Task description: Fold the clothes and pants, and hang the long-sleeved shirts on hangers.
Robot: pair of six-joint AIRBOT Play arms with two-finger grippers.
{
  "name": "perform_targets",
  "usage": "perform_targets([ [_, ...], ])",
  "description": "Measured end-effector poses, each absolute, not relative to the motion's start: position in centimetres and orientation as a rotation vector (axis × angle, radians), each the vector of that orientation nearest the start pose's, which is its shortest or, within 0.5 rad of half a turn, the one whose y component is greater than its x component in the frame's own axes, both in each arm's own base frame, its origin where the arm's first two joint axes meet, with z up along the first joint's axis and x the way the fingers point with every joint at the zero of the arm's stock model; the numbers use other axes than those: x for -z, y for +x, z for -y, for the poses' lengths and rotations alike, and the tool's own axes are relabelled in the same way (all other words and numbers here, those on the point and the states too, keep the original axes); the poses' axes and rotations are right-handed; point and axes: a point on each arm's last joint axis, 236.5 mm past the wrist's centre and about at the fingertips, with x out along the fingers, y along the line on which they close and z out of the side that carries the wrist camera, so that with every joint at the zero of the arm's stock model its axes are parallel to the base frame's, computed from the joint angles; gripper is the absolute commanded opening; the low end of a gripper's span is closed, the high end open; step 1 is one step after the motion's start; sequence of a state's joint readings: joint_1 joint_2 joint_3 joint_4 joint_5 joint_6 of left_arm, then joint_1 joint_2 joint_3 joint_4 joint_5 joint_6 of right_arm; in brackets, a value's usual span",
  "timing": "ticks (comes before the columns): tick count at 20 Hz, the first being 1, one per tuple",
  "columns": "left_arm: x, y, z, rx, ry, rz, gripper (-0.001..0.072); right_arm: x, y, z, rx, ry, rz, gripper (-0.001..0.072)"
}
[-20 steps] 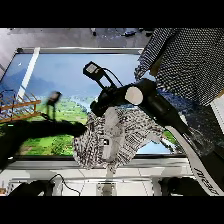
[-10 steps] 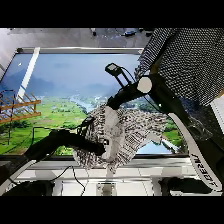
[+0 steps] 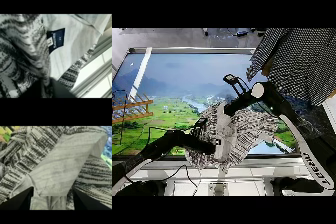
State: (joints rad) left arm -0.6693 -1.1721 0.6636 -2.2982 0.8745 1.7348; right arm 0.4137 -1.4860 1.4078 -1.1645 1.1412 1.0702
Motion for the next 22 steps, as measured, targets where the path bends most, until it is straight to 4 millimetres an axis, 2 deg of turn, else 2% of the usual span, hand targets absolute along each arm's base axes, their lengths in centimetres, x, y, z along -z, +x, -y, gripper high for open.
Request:
perform_targets([
  [3,5.3,17.4,29.3,0.816,-0.174,-1.454,0.0023,-2.8,37.9,-26.0,-0.872,-0.28,-1.102,0.0553],
  [6,2.3,17.5,28.5,0.861,-0.106,-1.414,0.0023,-2.7,37.8,-26.0,-0.868,-0.269,-1.108,0.0554],
  [9,-1.2,18.1,24.9,0.826,0.01,-1.364,0.0023,-3.0,38.2,-26.6,-0.897,-0.284,-1.064,0.0556],
  [11,-3.1,18.6,21.8,0.762,0.059,-1.327,0.0023,-4.1,38.6,-28.1,-0.938,-0.234,-1.001,0.0556],
  [13,-4.4,18.8,19.8,0.717,0.082,-1.296,0.0023,-5.2,39.0,-30.0,-0.979,-0.16,-0.942,0.0556],
  [15,-5.0,18.8,18.7,0.688,0.089,-1.286,0.0023,-5.3,39.2,-31.3,-1.017,-0.133,-0.909,0.0556],
  [22,-4.6,18.6,17.4,0.649,0.112,-1.324,0.0024,-0.5,39.4,-32.5,-1.059,-0.184,-0.951,0.0555],
])
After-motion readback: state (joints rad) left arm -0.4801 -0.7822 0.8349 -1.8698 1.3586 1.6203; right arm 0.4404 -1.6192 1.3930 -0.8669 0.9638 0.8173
